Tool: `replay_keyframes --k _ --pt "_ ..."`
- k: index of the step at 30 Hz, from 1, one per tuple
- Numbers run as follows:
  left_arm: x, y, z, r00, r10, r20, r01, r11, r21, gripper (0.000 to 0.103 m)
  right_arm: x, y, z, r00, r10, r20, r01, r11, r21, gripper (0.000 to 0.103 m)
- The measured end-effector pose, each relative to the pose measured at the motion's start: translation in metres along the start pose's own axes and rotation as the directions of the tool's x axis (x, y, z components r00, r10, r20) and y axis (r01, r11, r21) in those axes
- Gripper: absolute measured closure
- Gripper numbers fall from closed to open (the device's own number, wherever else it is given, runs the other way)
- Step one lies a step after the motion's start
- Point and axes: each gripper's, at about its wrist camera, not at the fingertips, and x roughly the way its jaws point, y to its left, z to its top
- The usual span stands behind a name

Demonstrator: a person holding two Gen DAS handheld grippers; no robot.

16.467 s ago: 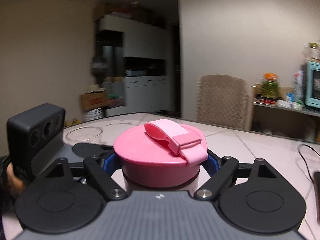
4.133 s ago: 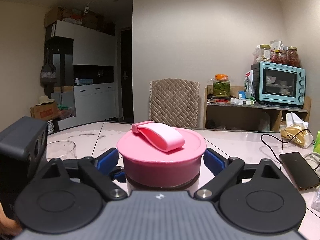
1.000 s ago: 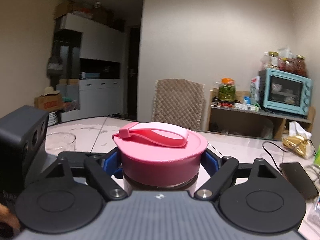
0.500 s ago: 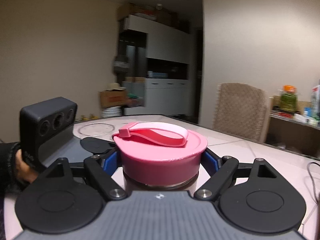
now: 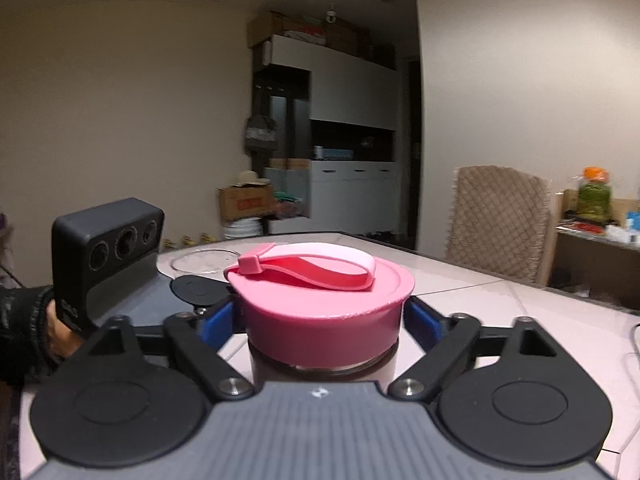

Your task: Unscrew bottle cap and pour

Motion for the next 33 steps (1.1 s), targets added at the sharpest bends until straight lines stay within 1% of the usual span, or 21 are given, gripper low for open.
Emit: replay_keyframes --k 3,6,8,10,11,15,19,24,33 --pt "0.0 0.0 0.0 1.0 0.0 0.0 0.0 1.0 0.0 0.013 -0.004 0.014 0.001 0.994 -0.111 -0.012 0.111 0.994 0.009 0.007" --pt "0.0 0.0 0.0 1.0 0.0 0.0 0.0 1.0 0.0 0.013 -0.009 0.03 0.0 0.979 -0.206 -0.003 0.206 0.978 0.042 0.005" --pt "-0.001 0.0 0.0 1.0 0.0 0.0 0.0 1.0 0.001 0.013 -0.01 0.036 -0.001 0.973 -0.23 0.004 0.229 0.972 0.06 0.004" --pt "-0.001 0.0 0.0 1.0 0.0 0.0 0.0 1.0 0.0 0.013 -0.007 0.047 -0.001 0.96 -0.28 -0.006 0.28 0.957 0.071 0.003" --pt "-0.001 -0.001 0.0 1.0 0.0 0.0 0.0 1.0 0.0 0.013 -0.005 0.048 -0.001 0.957 -0.29 -0.007 0.289 0.955 0.072 0.003" --pt "-0.001 -0.001 0.0 1.0 0.0 0.0 0.0 1.0 0.001 0.013 0.006 0.059 -0.003 0.924 -0.38 -0.028 0.381 0.922 0.065 0.003" --pt "-0.001 -0.001 0.0 1.0 0.0 0.0 0.0 1.0 0.001 0.013 0.014 0.059 -0.006 0.91 -0.413 -0.025 0.414 0.907 0.083 0.003" --pt "-0.001 -0.001 0.0 1.0 0.0 0.0 0.0 1.0 0.0 0.013 0.02 0.06 -0.009 0.898 -0.439 -0.018 0.438 0.893 0.102 0.003" --pt "-0.001 -0.001 0.0 1.0 0.0 0.0 0.0 1.0 0.001 0.013 0.027 0.063 -0.01 0.887 -0.462 -0.011 0.459 0.879 0.13 0.004"
